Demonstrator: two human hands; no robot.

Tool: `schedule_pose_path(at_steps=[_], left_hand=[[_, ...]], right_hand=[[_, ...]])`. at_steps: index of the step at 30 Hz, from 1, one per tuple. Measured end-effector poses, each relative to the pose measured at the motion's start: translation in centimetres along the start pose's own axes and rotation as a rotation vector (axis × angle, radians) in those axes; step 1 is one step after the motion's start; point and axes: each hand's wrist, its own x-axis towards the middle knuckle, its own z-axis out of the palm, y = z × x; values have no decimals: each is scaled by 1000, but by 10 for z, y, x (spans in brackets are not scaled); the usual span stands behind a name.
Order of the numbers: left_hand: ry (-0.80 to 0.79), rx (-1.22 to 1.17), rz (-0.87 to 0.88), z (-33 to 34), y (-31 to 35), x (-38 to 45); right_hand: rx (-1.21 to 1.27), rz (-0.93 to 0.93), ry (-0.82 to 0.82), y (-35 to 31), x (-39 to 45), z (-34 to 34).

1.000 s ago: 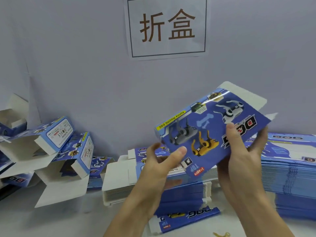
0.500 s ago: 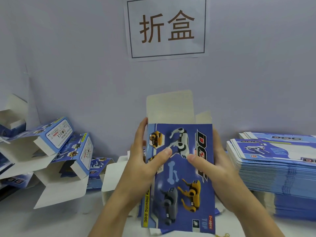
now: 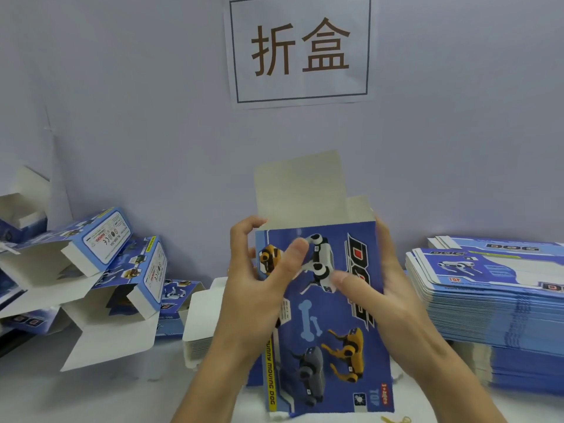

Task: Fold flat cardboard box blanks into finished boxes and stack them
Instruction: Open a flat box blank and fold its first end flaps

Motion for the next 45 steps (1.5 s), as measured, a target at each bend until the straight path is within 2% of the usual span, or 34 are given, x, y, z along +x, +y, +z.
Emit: schedule_pose_path(at_steps=[5,10,14,17,20,24,27,29,31,35,39,45], left_hand=[[45,-79,34,7,0,-1],[137,-51,-92,5,1,0],[129,-50,-138,3,4,-2],[138,-142,-158,3,4,-3],[90,-227,-174,-1,4,-2],[12,-245,-119,0,8,-1],[-63,-389,-47,0,13,-3],[-35,-427,-39,0,15,-6],[-33,-388,-51,1,16,-8],[-141,-154,7,-3,14,-7],[-265,-68,69,-11,18,-6],[-328,102,34,-18,22,-7]], right_hand=[[-41,52,90,-6,3,1],[-1,121,74,-7,2,4],[-7,186,143,-4,7,8],[-17,209,194,0,7,7],[42,229,225,0,6,5],[153,247,109,-5,1,5],[302,188,185,-5,1,6],[448,112,214,-7,-5,8],[511,90,217,-10,-1,7],[241,87,119,-10,4,-8],[334,69,117,-11,-4,-10],[297,227,-41,-13,-2,-15]])
